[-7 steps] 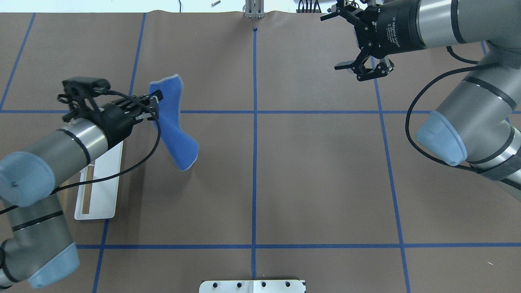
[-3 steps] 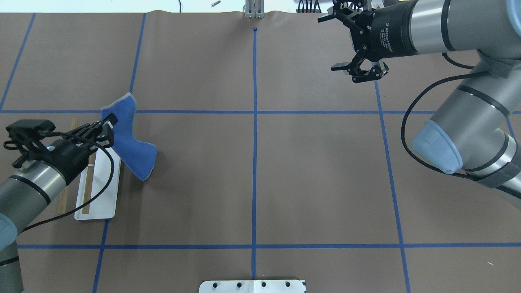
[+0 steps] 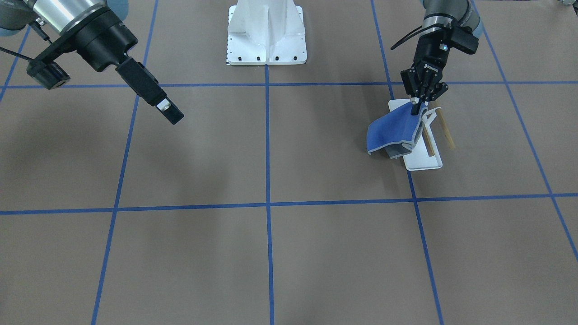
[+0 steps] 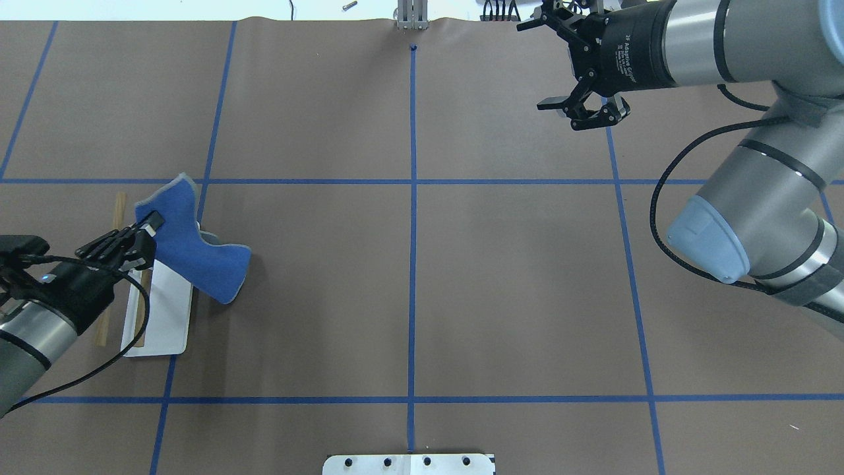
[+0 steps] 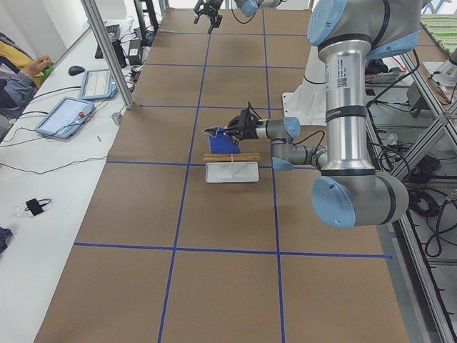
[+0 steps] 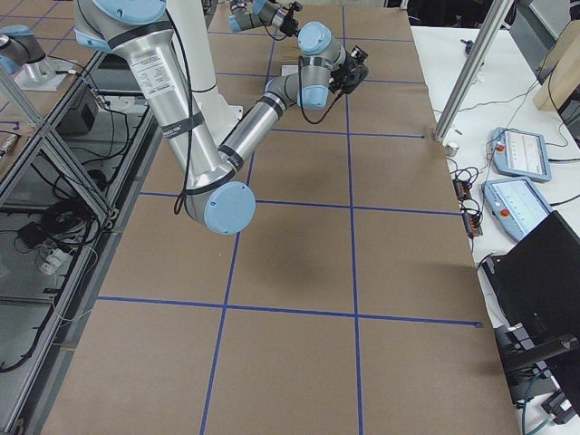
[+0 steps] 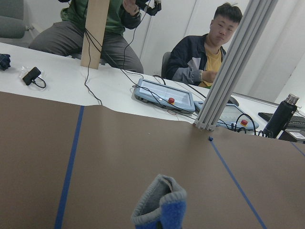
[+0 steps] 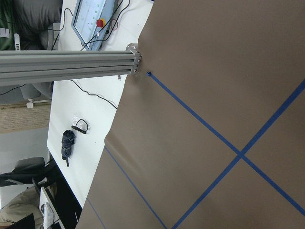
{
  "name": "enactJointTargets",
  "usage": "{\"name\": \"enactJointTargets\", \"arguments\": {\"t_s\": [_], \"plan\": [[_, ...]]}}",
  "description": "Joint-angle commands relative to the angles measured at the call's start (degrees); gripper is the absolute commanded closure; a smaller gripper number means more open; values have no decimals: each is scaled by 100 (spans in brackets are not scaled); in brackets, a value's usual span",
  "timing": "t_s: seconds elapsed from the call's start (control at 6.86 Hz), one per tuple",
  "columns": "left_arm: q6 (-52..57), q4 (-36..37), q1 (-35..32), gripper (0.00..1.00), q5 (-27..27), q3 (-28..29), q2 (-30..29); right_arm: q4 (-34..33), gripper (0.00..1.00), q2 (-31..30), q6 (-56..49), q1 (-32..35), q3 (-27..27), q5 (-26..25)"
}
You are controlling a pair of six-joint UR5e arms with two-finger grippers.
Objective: Hang towel on rack
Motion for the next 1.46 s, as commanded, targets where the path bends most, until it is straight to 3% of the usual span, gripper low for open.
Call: {"name": "enactJointTargets", "arguments": {"t_s": [0.0, 0.29, 0.58, 1.31], "plan": [[20, -440, 3, 100, 51, 8, 402, -13, 0, -55, -1, 22, 12, -129], [11, -1227, -6, 100, 462, 321, 745, -13, 0, -64, -1, 13, 3, -138], [-15, -1985, -6, 100, 508, 806, 833, -13, 0, -55, -1, -101, 12, -505], [-472, -2031, -6, 100, 508, 1203, 834, -13, 0, -55, -1, -136, -6, -542]]}}
